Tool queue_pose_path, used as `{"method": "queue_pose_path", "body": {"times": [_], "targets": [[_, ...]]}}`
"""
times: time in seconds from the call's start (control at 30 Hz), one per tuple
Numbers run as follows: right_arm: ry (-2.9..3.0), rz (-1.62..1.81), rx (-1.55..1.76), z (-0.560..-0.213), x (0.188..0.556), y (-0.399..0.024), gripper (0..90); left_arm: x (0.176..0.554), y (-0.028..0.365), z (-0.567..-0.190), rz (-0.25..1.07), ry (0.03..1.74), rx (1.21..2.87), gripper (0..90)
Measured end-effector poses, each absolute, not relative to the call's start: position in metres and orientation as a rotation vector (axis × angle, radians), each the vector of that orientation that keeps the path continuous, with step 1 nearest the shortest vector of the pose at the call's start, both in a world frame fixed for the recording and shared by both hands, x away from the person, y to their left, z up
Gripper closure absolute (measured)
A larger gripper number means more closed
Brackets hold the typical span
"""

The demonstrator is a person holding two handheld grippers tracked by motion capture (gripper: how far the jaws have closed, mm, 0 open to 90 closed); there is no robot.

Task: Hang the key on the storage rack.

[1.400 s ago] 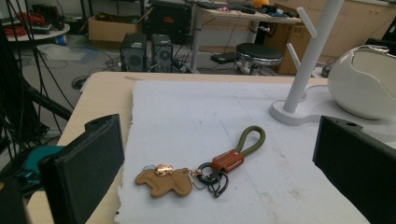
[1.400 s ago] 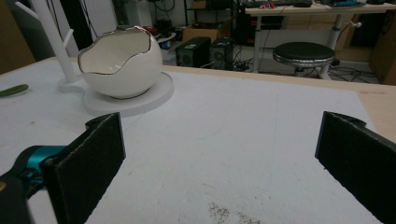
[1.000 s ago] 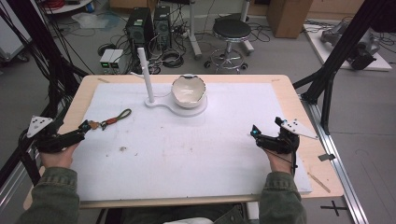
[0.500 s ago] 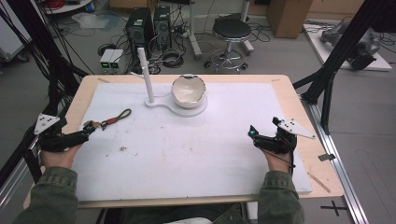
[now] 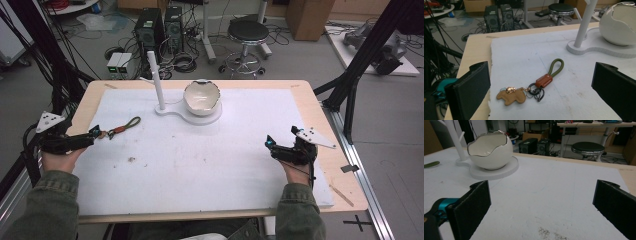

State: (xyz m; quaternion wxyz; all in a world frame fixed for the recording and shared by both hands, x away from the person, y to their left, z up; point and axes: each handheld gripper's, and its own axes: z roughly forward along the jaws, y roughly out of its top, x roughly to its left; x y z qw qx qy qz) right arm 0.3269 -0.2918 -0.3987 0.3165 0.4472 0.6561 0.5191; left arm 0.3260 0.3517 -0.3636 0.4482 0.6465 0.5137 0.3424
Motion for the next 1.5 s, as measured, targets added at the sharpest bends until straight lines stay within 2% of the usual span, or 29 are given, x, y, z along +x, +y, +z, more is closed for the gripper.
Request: {"method": "queue_pose_path", "body": {"times": [0.47,0.93,1.5], "targets": [[1.726,1.349,1.179,-0.4,0.327,-0.295,0.6,0.35,0.346,-0.341,0.801,1.235,1.725,2.4],[1.708,1.351,1.195,-0.4,0.325,-0.299,0.6,0.372,0.349,-0.344,0.75,1.256,1.795,2.4],[1.676,1.352,1.213,-0.399,0.322,-0.3,0.6,0.393,0.342,-0.326,0.697,1.203,1.936,2.4]]}}
